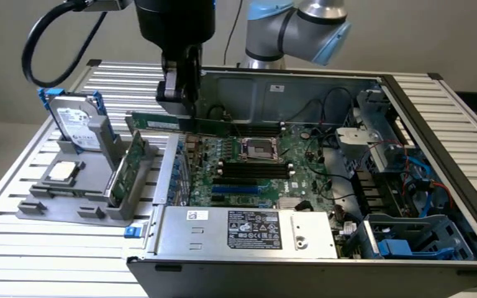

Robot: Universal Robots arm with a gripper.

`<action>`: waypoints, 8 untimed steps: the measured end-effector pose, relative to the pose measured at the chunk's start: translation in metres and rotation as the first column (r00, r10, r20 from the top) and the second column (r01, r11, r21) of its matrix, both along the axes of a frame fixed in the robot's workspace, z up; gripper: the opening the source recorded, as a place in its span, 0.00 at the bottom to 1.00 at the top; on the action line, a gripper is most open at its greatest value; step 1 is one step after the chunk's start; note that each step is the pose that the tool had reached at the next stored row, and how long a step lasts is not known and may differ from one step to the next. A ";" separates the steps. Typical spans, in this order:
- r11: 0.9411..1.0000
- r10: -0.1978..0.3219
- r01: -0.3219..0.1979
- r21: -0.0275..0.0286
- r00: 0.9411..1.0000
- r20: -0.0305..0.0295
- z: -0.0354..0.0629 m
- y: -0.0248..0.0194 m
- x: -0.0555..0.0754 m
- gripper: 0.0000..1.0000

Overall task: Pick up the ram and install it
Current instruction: 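Pick up the ram and move it above insertion slot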

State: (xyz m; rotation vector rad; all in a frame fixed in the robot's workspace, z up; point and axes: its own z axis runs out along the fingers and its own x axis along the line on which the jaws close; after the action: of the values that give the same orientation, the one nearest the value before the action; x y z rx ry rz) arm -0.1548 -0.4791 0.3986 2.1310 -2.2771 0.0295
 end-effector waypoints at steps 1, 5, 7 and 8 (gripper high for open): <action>1.000 0.000 0.000 0.001 1.000 0.000 0.0001 0.0002 0.004 0.14; 1.000 0.000 0.000 0.003 1.000 0.000 0.0004 0.0008 0.023 0.14; 1.000 0.000 0.000 0.004 1.000 0.000 0.0005 0.0012 0.032 0.14; 1.000 0.000 0.000 0.004 1.000 0.000 0.0005 0.0014 0.037 0.14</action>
State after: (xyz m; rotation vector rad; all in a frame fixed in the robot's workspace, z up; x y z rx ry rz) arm -0.1181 -0.4777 0.3990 2.1329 -2.2791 0.0250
